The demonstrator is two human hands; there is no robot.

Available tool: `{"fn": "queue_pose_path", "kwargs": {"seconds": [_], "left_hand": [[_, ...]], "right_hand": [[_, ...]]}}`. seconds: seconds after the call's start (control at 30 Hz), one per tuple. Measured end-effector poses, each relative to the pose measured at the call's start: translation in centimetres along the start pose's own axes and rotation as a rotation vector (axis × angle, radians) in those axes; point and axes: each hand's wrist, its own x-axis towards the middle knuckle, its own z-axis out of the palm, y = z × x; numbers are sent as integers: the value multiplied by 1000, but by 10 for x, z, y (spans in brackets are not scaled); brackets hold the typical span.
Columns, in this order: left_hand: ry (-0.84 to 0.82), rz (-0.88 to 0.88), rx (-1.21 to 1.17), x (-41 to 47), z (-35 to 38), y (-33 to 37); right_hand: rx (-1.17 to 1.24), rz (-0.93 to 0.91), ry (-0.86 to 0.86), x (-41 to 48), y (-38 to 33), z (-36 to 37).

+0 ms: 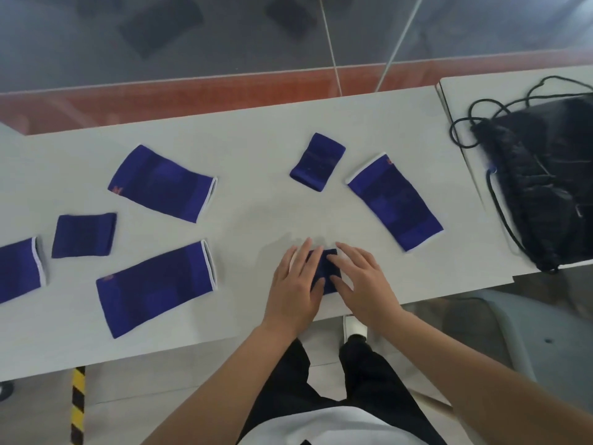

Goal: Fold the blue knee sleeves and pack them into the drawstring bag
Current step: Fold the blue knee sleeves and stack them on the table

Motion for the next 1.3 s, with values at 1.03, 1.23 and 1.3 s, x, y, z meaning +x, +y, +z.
{"fn": "queue_pose_path", "kwargs": {"seconds": [1.03, 1.23, 1.3], "left_hand": [[-161, -80, 63, 143, -80, -5], [-267, -8, 232, 223, -84, 7], [-255, 53, 324, 241, -83, 16]], "right_hand": [[127, 347, 110, -55, 0, -50], [292, 474, 159, -81, 1, -49], [318, 497, 180, -88, 0, -47]]}}
